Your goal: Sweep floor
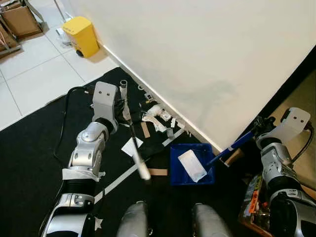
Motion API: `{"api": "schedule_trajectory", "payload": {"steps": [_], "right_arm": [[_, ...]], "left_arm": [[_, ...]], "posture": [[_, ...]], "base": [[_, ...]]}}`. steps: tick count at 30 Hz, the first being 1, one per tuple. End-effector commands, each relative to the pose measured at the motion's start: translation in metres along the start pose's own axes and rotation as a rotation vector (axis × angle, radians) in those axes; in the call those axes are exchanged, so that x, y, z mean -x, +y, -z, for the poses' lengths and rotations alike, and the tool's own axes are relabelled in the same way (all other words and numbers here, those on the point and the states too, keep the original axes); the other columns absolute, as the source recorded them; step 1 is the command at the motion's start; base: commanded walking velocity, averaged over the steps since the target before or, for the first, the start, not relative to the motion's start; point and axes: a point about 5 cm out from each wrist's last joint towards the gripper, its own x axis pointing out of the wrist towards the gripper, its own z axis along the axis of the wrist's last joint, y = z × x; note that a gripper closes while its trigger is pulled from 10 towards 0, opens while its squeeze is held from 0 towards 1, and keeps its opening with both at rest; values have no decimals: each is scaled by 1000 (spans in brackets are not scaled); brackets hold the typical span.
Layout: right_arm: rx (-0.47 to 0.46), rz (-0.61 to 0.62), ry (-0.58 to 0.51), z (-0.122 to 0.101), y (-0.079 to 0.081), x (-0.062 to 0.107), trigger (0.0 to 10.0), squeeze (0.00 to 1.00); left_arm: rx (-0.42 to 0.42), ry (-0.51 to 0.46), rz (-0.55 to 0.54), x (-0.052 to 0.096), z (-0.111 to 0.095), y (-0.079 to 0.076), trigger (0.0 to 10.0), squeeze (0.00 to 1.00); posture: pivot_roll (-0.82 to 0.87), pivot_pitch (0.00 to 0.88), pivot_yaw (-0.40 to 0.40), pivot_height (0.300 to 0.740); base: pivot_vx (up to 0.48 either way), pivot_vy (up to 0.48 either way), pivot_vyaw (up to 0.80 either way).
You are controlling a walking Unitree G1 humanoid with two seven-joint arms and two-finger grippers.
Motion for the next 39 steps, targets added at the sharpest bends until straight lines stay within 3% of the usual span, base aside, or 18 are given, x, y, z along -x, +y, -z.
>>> {"api": "schedule_trajectory", "payload": {"steps": [1,8,27,39], "right_arm": [[-1,17,46,13,-3,5,10000,0],[2,19,45,13,-4,6,10000,0],[2,23,43,14,-7,9,10000,0],[-42,8,17,2,-5,4,10000,0]], "left_arm": [[-3,-5,-4,-2,1,-4,10000,0],[-13,3,14,-2,3,-7,10000,0],[-53,10,55,1,8,-11,10000,0],[-76,28,127,4,9,-13,10000,0]], "posture": [[4,10,39,740],[-1,8,38,740],[2,27,34,740],[3,36,37,740]], "base": [[0,-330,0],[0,-480,0],[0,0,0],[0,0,-800]]}}
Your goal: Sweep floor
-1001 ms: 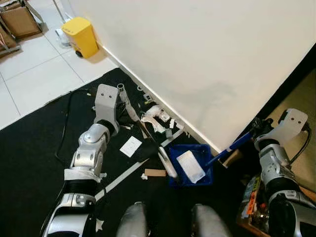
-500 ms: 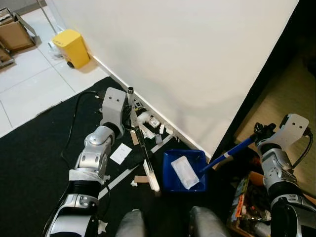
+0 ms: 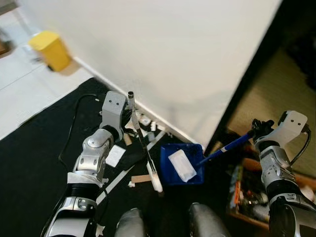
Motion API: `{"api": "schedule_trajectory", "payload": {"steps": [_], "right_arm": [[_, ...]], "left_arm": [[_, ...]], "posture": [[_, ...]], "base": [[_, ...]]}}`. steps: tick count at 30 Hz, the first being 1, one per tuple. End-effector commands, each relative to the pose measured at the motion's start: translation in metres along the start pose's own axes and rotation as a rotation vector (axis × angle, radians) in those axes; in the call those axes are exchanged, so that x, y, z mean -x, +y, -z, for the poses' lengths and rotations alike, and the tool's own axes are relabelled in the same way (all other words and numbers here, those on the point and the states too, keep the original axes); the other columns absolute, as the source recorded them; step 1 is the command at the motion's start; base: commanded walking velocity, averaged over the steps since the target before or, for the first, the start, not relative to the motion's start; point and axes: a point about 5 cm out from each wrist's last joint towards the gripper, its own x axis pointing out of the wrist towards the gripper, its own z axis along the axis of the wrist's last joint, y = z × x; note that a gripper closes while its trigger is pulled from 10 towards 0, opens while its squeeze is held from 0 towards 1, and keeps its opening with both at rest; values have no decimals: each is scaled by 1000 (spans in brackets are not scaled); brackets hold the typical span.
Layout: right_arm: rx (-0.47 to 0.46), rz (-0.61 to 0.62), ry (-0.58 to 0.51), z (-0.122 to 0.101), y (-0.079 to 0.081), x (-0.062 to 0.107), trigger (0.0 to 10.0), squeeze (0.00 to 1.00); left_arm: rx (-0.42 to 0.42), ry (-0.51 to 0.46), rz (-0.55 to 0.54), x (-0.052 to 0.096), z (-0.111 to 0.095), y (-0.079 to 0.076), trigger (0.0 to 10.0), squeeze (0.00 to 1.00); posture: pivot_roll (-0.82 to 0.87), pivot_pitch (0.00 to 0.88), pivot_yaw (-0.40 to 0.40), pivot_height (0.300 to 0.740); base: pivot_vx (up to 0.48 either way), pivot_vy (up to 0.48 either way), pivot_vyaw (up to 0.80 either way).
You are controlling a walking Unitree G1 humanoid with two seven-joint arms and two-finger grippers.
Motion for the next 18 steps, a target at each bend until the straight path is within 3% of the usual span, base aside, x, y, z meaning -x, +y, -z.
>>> {"api": "schedule_trajectory", "payload": {"steps": [1,3,8,18], "right_arm": [[-13,4,-12,-8,-3,-1,10000,0],[-11,-15,-3,-19,-5,-5,10000,0],[31,-55,38,-27,-8,-7,10000,0],[57,-99,119,-21,-3,-7,10000,0]], "left_arm": [[-36,-22,37,3,-7,1,10000,0],[-40,-27,91,6,-7,-2,10000,0],[-38,-23,91,7,-5,-1,10000,0],[-35,-21,99,9,-4,-2,10000,0]], "posture": [[4,37,37,740],[2,39,38,740],[0,40,37,740],[0,43,31,740]], "base": [[0,0,-800],[0,0,-800],[0,0,-800],[0,0,-641]]}}
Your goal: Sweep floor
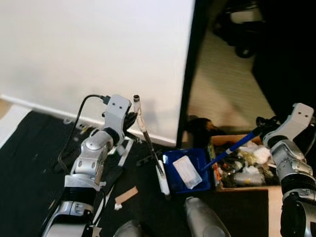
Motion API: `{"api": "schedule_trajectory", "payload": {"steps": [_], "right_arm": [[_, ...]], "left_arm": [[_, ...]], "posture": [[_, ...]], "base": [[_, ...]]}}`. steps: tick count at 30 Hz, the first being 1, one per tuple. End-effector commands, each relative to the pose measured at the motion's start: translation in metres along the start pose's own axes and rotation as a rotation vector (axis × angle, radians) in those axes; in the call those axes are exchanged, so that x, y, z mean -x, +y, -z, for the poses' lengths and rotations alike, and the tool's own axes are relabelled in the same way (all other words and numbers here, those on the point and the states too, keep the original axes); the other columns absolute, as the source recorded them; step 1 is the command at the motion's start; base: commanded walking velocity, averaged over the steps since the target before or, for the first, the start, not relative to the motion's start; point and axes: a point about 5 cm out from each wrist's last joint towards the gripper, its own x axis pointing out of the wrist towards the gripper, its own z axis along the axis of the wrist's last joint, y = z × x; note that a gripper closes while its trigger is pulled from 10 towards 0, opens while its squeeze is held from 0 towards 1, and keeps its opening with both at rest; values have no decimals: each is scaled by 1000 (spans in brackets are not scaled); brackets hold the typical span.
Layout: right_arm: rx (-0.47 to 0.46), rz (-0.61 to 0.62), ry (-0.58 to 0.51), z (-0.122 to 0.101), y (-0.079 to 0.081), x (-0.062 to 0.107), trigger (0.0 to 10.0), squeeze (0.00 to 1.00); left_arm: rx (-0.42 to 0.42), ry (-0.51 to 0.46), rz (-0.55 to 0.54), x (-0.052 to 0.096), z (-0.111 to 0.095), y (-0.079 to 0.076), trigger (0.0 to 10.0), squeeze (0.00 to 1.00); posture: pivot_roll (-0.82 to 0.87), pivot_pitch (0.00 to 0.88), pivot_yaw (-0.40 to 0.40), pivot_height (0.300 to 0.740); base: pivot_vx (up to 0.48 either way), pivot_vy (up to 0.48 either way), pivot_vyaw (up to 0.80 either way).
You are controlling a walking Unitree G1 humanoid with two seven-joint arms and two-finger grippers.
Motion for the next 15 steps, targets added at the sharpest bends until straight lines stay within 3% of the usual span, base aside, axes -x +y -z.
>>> {"api": "schedule_trajectory", "payload": {"steps": [1,15], "right_arm": [[1,-16,6,2,5,0,10000,0],[-19,-44,60,12,16,-1,10000,0]], "left_arm": [[-6,-16,-6,3,-4,4,10000,0],[-14,-13,-23,5,-5,8,10000,0]], "posture": [[1,44,31,740],[4,45,29,740]], "base": [[0,0,-600],[0,0,-713]]}}
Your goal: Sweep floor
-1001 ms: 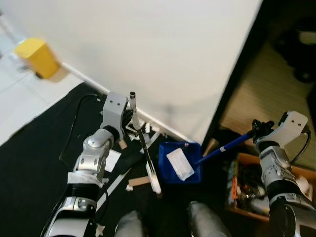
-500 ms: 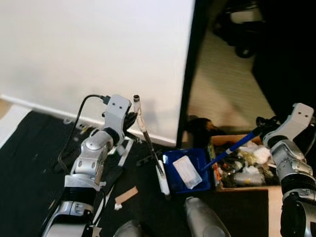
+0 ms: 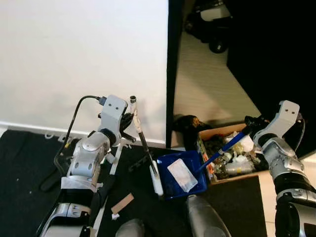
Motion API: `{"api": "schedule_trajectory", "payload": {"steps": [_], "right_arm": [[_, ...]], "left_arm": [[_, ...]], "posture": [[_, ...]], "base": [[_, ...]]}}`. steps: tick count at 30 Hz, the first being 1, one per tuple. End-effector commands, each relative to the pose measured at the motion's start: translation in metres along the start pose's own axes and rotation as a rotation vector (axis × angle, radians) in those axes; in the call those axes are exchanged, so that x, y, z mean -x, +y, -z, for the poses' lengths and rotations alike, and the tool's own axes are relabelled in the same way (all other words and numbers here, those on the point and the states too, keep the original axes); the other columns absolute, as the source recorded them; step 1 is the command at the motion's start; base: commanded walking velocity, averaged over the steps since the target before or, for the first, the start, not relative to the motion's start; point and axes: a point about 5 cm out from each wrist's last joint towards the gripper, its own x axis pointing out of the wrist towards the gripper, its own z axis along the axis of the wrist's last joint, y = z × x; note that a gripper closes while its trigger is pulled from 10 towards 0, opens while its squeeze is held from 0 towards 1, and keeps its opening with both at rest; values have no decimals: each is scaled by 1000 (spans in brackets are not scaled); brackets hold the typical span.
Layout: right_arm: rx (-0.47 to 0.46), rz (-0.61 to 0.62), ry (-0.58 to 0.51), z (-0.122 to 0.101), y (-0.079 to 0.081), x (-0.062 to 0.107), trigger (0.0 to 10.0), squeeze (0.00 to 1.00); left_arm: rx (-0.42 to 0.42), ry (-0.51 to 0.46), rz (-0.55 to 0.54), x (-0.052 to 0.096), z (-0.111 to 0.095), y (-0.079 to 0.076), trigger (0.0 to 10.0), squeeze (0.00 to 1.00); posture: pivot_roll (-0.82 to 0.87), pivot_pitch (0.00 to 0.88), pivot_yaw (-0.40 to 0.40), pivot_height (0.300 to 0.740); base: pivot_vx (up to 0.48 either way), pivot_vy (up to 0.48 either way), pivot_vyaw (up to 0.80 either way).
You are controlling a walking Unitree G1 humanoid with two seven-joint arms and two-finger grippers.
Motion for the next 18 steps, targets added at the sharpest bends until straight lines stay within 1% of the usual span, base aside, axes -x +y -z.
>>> {"api": "schedule_trajectory", "payload": {"steps": [1,18], "right_arm": [[-23,7,29,7,-2,2,10000,0],[-67,-44,74,13,9,2,10000,0]], "left_arm": [[-12,-29,-1,0,-8,2,10000,0],[-15,-22,1,2,-8,4,10000,0]], "posture": [[4,46,29,740],[7,50,28,740]], "base": [[0,0,-800],[0,0,-800]]}}
